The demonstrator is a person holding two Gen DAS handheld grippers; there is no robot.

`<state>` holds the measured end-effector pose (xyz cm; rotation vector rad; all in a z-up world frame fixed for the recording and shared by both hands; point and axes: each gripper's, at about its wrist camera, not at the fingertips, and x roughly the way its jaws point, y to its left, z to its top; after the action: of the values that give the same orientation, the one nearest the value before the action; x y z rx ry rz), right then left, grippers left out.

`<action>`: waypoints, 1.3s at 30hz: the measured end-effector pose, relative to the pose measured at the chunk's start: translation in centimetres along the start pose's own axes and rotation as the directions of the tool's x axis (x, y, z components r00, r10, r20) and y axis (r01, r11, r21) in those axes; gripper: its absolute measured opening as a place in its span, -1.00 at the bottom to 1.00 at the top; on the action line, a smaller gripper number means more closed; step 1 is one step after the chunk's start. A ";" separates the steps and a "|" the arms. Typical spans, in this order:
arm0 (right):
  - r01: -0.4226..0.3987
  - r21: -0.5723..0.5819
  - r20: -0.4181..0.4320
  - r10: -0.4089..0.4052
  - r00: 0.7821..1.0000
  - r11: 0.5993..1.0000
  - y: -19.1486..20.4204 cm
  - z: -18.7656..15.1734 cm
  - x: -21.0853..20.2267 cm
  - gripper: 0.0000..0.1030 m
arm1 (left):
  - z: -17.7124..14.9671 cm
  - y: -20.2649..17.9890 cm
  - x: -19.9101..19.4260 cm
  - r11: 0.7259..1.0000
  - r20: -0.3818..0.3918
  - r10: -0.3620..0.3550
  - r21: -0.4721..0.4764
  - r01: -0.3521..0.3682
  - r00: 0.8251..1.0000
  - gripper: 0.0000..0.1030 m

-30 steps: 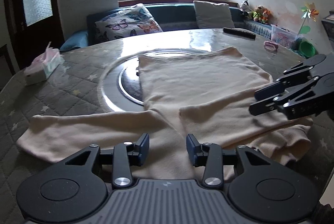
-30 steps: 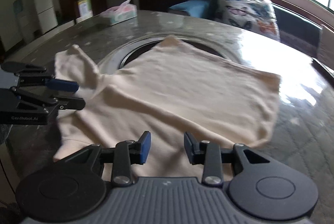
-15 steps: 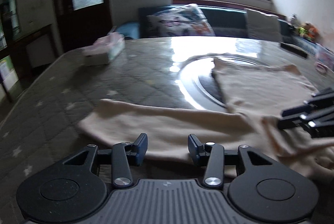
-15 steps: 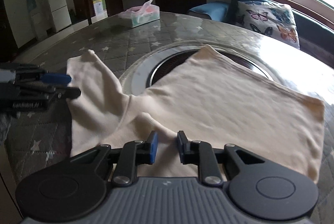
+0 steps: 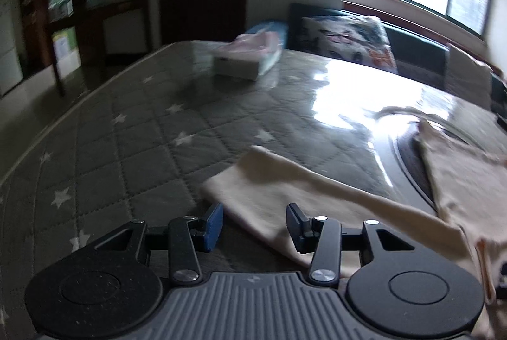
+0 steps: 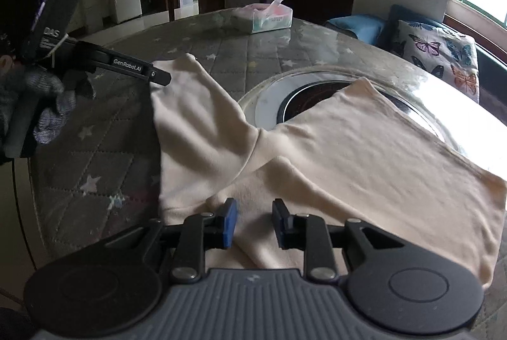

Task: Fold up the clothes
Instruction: 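Grasp the other sleeve with the left gripper and lift it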

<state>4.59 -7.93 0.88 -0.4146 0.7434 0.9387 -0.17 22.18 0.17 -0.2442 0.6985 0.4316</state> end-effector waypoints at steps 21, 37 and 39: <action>0.074 0.127 0.088 -0.086 0.992 0.989 -3.0 -2.0 -6.2 -0.51 | 1.9 -4.7 -4.8 0.988 0.127 -0.155 0.046 0.151 0.980 -0.87; 0.061 0.439 0.127 -0.129 0.984 0.897 -9.9 -5.5 -10.2 -0.51 | -4.5 -21.1 -10.1 0.677 -0.097 -0.594 0.475 0.562 0.798 -0.83; 0.043 0.468 0.125 -0.114 0.986 0.883 -10.5 -5.9 -10.0 -0.51 | -5.7 -21.9 -10.2 0.647 -0.130 -0.590 0.514 0.563 0.797 -0.81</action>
<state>7.37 -22.92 4.25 0.0491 0.7796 0.6758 -0.27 -2.29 4.34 0.0817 0.6231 -0.3877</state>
